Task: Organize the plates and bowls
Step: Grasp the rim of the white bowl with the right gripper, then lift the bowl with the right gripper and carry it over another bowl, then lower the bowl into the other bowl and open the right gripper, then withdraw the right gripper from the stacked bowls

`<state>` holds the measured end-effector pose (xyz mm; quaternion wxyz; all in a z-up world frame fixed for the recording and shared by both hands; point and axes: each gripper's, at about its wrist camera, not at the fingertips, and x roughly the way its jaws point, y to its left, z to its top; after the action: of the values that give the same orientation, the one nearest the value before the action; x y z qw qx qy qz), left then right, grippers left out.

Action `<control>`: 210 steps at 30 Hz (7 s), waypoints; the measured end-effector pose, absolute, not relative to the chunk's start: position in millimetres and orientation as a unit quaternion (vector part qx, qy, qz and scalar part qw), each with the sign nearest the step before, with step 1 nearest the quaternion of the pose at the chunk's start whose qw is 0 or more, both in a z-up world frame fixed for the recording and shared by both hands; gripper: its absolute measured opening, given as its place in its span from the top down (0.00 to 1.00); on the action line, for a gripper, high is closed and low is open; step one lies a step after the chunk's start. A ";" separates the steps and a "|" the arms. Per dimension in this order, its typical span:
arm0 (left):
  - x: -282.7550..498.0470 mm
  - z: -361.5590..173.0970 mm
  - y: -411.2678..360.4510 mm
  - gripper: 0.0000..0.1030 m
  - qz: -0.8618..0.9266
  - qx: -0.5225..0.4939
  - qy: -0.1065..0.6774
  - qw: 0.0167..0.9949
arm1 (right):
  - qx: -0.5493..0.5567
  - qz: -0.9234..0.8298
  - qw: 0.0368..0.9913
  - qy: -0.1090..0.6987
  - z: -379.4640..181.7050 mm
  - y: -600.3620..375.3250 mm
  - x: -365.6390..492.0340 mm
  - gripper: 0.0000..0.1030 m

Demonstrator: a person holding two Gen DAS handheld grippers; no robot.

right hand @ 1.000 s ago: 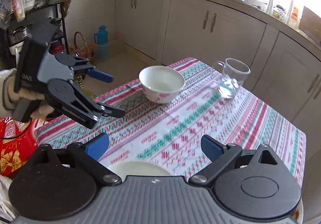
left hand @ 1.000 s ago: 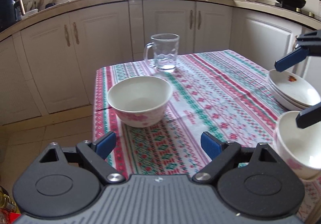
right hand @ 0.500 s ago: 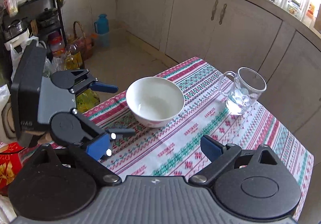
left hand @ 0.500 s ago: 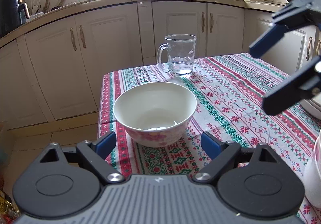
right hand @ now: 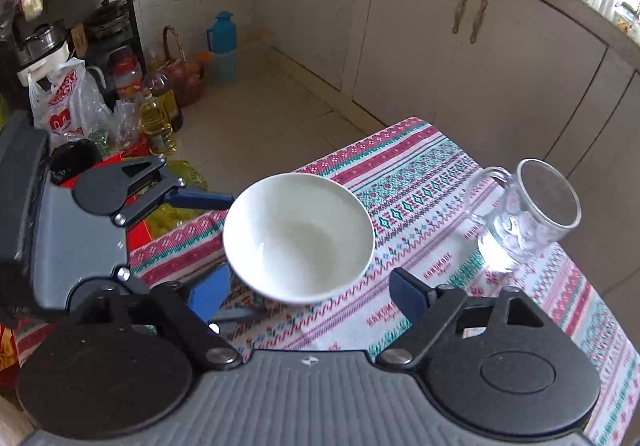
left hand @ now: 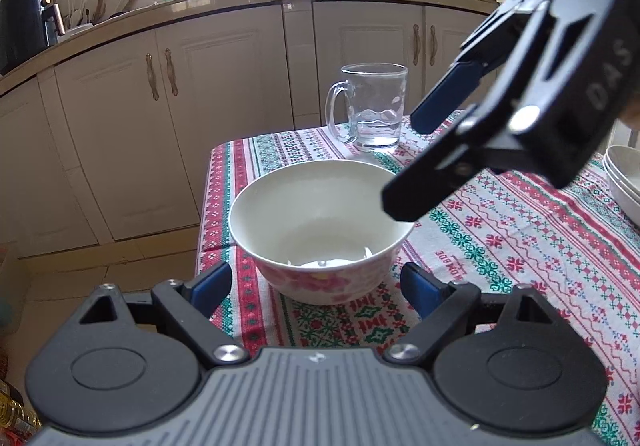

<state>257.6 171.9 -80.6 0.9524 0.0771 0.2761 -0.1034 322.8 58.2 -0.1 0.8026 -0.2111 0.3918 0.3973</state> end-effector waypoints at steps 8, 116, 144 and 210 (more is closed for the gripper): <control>267.0 -81.9 171.1 0.12 -0.108 0.080 0.272 0.953 | -0.191 0.393 0.799 0.413 -20.5 67.7 356.3 0.23; 107.1 -0.9 51.7 0.12 -0.256 0.102 0.322 0.906 | -0.103 0.401 0.827 0.381 35.1 -95.7 162.5 0.41; 103.8 -12.2 42.9 0.12 -0.274 0.098 0.356 0.888 | -0.090 0.391 0.821 0.405 12.3 -109.8 152.7 0.41; 59.3 12.5 68.8 0.03 -0.185 0.080 0.296 0.934 | -0.097 0.393 0.865 0.298 30.9 -143.7 87.7 0.00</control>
<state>59.3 68.8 12.5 0.9335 0.0797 0.2963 -0.1855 87.7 -143.7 30.9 0.8645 -0.0975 0.2982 0.3926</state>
